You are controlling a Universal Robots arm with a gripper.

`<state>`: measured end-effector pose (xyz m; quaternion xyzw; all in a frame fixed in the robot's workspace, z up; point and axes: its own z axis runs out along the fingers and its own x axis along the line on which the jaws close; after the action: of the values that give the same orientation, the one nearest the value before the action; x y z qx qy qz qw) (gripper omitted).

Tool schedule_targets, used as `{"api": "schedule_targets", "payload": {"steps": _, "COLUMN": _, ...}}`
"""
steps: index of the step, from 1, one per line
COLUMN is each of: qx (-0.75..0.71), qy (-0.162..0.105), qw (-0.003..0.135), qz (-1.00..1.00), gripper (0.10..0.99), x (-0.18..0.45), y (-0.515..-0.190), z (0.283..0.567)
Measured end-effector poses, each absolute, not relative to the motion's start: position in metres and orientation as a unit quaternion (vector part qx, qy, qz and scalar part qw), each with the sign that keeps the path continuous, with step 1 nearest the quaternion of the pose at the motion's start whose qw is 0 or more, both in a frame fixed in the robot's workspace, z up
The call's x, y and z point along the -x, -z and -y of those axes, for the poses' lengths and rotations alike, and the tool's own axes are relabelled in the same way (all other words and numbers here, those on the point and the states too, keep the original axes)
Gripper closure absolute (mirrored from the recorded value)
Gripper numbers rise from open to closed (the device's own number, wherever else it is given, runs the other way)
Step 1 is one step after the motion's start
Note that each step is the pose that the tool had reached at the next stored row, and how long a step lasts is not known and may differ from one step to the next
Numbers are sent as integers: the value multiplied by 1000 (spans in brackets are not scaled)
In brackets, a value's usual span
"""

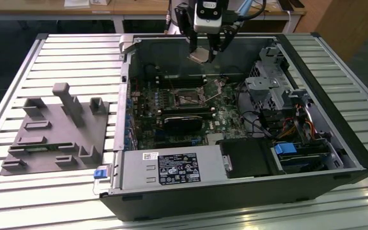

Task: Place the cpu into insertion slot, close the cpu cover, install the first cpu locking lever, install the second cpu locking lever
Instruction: 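Place the cpu into insertion slot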

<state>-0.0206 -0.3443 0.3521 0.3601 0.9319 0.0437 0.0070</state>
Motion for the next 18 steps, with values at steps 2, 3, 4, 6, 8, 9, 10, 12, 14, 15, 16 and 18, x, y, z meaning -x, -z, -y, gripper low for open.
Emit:
{"api": "schedule_targets", "payload": {"steps": 2, "qx": -363, "qy": -44, "qw": 7, "qz": -931, "gripper": 545, "x": 21, "y": -352, "z": 344}}
{"api": "schedule_targets", "payload": {"steps": 3, "qx": -365, "qy": -43, "qw": 7, "qz": -930, "gripper": 545, "x": 21, "y": -352, "z": 344}}
{"api": "schedule_targets", "payload": {"steps": 4, "qx": -366, "qy": -43, "qw": 7, "qz": -929, "gripper": 545, "x": 21, "y": -352, "z": 344}}
{"api": "schedule_targets", "payload": {"steps": 6, "qx": -371, "qy": -43, "qw": 8, "qz": -928, "gripper": 545, "x": 21, "y": -352, "z": 344}}
{"api": "schedule_targets", "payload": {"steps": 8, "qx": -376, "qy": -43, "qw": 8, "qz": -925, "gripper": 545, "x": 21, "y": -351, "z": 344}}
{"api": "schedule_targets", "payload": {"steps": 9, "qx": -379, "qy": -43, "qw": 8, "qz": -924, "gripper": 545, "x": 21, "y": -351, "z": 344}}
{"api": "schedule_targets", "payload": {"steps": 10, "qx": -382, "qy": -43, "qw": 8, "qz": -923, "gripper": 545, "x": 21, "y": -351, "z": 344}}
{"api": "schedule_targets", "payload": {"steps": 12, "qx": -389, "qy": -42, "qw": 9, "qz": -920, "gripper": 545, "x": 21, "y": -351, "z": 344}}
{"api": "schedule_targets", "payload": {"steps": 14, "qx": -397, "qy": -41, "qw": 10, "qz": -917, "gripper": 545, "x": 21, "y": -351, "z": 344}}
{"api": "schedule_targets", "payload": {"steps": 15, "qx": -400, "qy": -41, "qw": 10, "qz": -915, "gripper": 545, "x": 21, "y": -351, "z": 344}}
{"api": "schedule_targets", "payload": {"steps": 16, "qx": -404, "qy": -41, "qw": 10, "qz": -914, "gripper": 545, "x": 21, "y": -351, "z": 344}}
{"api": "schedule_targets", "payload": {"steps": 18, "qx": -410, "qy": -40, "qw": 10, "qz": -911, "gripper": 545, "x": 21, "y": -351, "z": 343}}
